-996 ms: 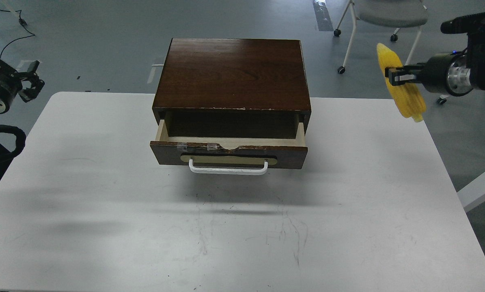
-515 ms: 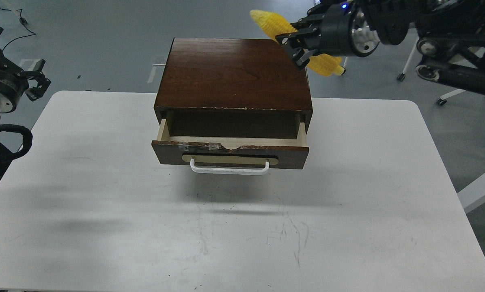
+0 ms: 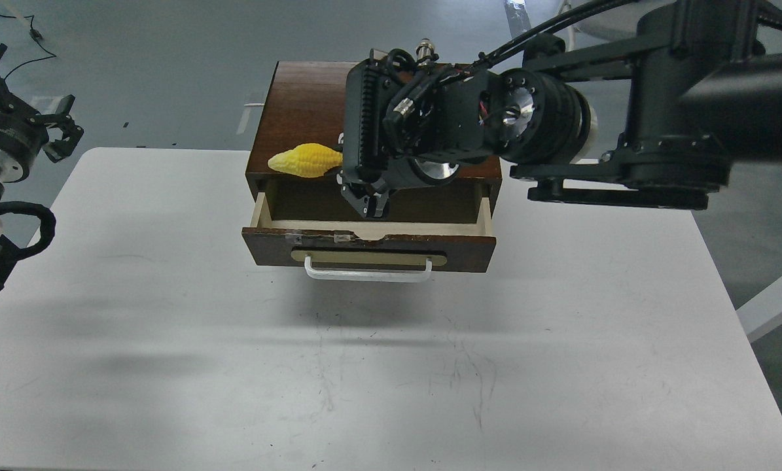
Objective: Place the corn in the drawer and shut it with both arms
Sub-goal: 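Carry the corn over the open drawer and lower it inside, then release the corn in the drawer and withdraw the right gripper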
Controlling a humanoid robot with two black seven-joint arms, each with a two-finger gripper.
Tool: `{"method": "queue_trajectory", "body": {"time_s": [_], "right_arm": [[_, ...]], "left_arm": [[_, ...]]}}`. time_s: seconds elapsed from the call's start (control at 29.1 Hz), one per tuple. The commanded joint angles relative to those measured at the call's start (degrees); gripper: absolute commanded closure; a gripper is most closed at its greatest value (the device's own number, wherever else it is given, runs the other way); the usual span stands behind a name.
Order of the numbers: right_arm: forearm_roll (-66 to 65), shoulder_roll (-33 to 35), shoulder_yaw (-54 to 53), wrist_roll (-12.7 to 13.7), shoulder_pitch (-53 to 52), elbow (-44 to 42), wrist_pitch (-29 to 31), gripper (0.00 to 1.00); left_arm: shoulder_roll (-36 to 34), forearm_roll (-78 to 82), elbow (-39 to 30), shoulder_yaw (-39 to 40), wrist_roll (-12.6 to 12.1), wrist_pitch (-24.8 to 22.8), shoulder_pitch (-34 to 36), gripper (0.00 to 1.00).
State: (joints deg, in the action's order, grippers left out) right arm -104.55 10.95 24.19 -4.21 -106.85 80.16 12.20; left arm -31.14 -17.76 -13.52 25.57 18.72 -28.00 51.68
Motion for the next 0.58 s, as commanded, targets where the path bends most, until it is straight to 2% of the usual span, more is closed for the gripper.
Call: {"method": "queue_trajectory", "body": {"time_s": [0.0, 0.1, 0.21, 0.27, 0.31, 0.38, 0.41, 0.45, 0.55], "right_arm": [[0.31, 0.56, 0.86, 0.08, 1.46, 0.08, -0.07, 0.89], [1.19, 1.7, 1.04, 0.0, 2.96, 0.17, -0.07, 0.83], [1.19, 3.11, 1.04, -0.01, 3.93, 0.43, -0.07, 0.78], [1.19, 3.55, 0.95, -0.01, 4.72, 0.34, -0.07, 0.71], [1.19, 3.99, 0.95, -0.01, 5.24, 0.26, -0.07, 0.63], [1.19, 4.08, 0.77, -0.01, 5.86, 0.17, -0.16, 0.55], [1.19, 4.08, 0.69, -0.01, 6.21, 0.17, -0.24, 0.47], [1.19, 4.08, 0.69, -0.01, 6.22, 0.17, -0.24, 0.47], [1.28, 3.73, 0.34, -0.01, 7.27, -0.18, -0.24, 0.38]], "left_arm": [[-0.15, 0.0, 0.16, 0.0, -0.09, 0.0, -0.09, 0.02], [-0.15, 0.0, 0.16, 0.0, 0.26, 0.0, -0.17, 0.02], [-0.15, 0.0, 0.25, -0.08, 1.93, 0.0, -0.26, 0.02], [-0.33, 0.0, 0.25, -0.09, 2.37, 0.0, -0.26, 0.02], [-0.5, 0.0, 0.25, -0.09, 2.37, 0.0, -0.26, 0.02], [-0.5, 0.0, 0.25, -0.09, 2.37, 0.0, -0.26, 0.02], [-0.59, 0.0, 0.25, -0.09, 2.46, 0.0, -0.26, 0.02], [-0.59, 0.0, 0.25, -0.09, 2.46, 0.0, -0.26, 0.02], [-0.59, 0.0, 0.25, -0.09, 2.81, 0.0, -0.35, 0.02]]}}
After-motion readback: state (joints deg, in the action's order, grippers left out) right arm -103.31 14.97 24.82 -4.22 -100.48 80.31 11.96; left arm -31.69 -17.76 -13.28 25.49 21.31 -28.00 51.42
